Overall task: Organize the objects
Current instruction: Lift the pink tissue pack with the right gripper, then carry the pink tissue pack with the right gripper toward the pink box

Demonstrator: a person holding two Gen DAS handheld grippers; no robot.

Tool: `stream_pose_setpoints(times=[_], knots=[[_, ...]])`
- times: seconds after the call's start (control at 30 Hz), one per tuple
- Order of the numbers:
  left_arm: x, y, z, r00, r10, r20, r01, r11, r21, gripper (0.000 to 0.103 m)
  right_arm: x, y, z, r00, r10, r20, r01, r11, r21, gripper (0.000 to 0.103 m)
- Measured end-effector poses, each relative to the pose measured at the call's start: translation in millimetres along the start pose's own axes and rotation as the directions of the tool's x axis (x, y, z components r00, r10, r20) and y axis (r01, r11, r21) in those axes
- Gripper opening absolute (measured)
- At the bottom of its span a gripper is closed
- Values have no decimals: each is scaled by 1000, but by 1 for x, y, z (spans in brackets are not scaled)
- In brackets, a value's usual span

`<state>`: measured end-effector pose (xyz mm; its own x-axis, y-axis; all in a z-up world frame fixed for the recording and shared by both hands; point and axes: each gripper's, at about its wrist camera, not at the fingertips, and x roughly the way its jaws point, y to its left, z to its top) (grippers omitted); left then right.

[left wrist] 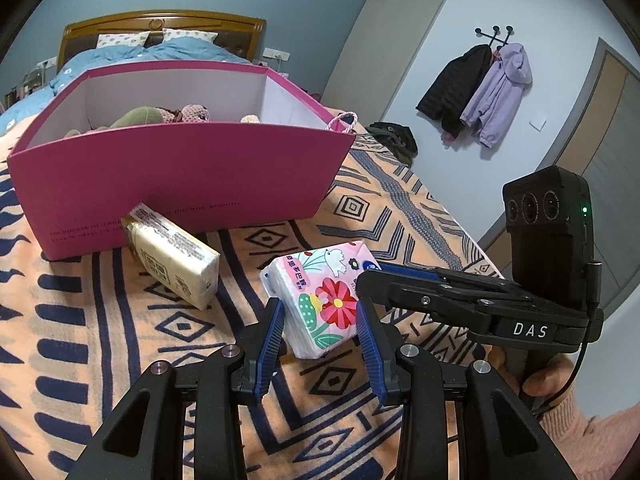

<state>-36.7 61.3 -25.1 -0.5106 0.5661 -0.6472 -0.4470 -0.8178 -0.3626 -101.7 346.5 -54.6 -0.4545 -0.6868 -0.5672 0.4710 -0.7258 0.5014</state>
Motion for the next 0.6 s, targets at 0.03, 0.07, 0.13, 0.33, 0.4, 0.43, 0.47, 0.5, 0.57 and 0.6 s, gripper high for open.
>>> stream_pose_setpoints(times=[0.03, 0.07, 0.13, 0.33, 0.4, 0.43, 0.47, 0.5, 0.57, 0.6], knots=[[-1, 0, 1, 1000, 0, 3, 0, 1000, 1, 37, 0, 0, 1, 1000, 0, 1, 0, 1000, -2, 36], [-2, -1, 1, 1000, 2, 6, -2, 1000, 2, 37, -1, 2, 1, 1000, -1, 4, 1, 1000, -6, 36], [-3, -1, 3, 1000, 4, 10, -4, 1000, 4, 37, -2, 2, 3, 1000, 0, 8, 0, 1000, -12, 36], [-6, -3, 5, 1000, 10, 24, -10, 1000, 11, 37, -2, 6, 6, 1000, -1, 17, 2, 1000, -23, 36], [-8, -3, 6, 1000, 11, 29, -12, 1000, 13, 37, -3, 7, 7, 1000, 1, 19, 0, 1000, -23, 36], [-8, -3, 6, 999, 12, 31, -12, 1000, 13, 37, -3, 7, 7, 1000, 1, 20, 0, 1000, -26, 36], [-8, -4, 7, 999, 13, 31, -13, 1000, 14, 37, -3, 7, 8, 1000, 1, 21, 0, 1000, -28, 36], [-9, -4, 8, 999, 13, 33, -14, 1000, 15, 37, -4, 8, 8, 1000, 1, 23, -1, 1000, -29, 36], [-9, -5, 9, 999, 14, 36, -15, 1000, 17, 37, -4, 9, 9, 1000, 1, 26, -1, 999, -33, 36], [-10, -4, 9, 999, 14, 38, -15, 1000, 17, 37, -4, 9, 9, 1000, 2, 27, -1, 999, -34, 36]])
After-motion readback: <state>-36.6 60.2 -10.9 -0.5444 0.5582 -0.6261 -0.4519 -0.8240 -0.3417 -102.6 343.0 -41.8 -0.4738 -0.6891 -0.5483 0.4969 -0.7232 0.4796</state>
